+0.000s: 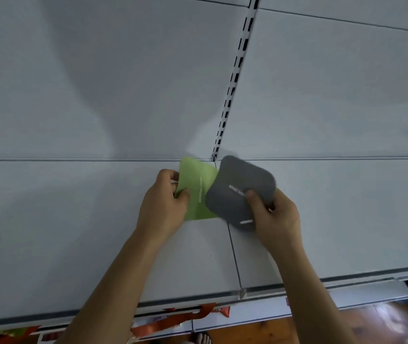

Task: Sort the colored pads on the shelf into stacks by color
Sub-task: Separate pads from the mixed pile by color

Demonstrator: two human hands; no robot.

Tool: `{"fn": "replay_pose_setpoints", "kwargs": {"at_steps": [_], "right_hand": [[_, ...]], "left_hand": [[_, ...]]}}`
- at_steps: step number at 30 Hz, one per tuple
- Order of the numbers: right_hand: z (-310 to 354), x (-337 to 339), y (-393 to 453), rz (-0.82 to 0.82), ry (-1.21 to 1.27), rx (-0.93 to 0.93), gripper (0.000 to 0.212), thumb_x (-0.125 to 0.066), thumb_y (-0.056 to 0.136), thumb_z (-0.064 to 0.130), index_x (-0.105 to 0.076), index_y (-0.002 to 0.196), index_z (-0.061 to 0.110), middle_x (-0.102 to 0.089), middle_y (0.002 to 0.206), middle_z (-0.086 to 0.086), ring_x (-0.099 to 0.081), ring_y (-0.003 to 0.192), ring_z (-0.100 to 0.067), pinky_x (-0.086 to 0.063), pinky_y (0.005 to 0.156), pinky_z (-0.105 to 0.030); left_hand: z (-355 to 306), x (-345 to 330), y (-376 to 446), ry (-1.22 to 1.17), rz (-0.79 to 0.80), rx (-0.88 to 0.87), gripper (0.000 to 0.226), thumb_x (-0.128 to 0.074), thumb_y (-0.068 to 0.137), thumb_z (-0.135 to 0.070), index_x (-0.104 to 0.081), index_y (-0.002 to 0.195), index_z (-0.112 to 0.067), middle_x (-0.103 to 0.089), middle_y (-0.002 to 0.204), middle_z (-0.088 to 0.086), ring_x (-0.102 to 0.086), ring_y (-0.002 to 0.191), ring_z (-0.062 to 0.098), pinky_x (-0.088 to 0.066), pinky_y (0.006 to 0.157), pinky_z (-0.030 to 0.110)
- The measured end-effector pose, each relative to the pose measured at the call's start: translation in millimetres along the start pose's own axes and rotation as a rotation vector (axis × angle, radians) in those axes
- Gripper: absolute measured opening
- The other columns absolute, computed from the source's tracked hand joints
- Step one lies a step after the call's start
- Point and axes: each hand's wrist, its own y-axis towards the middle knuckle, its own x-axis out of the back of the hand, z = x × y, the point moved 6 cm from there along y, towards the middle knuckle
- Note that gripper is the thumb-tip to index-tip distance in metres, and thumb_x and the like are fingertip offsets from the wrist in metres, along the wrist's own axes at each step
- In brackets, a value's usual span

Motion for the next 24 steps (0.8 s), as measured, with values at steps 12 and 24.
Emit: {"fn": "replay_pose_setpoints", "kwargs": {"at_steps": [12,24], "right_hand": [[-22,70,-52,-0.184,0.141,-0.092,0.012,-0.065,0.102,0.028,-0.068,0.11,0.036,-0.073,0.092,0.01,-0.072,0.083,-0.018,-0.061,0.049,-0.033],[-102,271,-92,-0.423,0.194,-0.068,0.033,-0.07,0.098,0.018,-0.065,0.105,0.05,-0.073,0.09,0.023,-0.073,0.081,-0.011,-0.062,0.057,-0.028]], "left_hand": [[-58,-28,-30,-0.226,0.08,-0.187,0.022,-0.062,0.096,-0.024,-0.061,0.117,-0.031,-0.075,0.102,-0.01,-0.071,0.091,0.016,-0.058,0.081,0.041],[-176,-199,-116,-0.295,0.377,-0.258,0.031,-0.058,0.105,-0.018,-0.061,0.129,-0.036,-0.074,0.115,-0.012,-0.071,0.109,0.017,-0.064,0.082,0.047]]}}
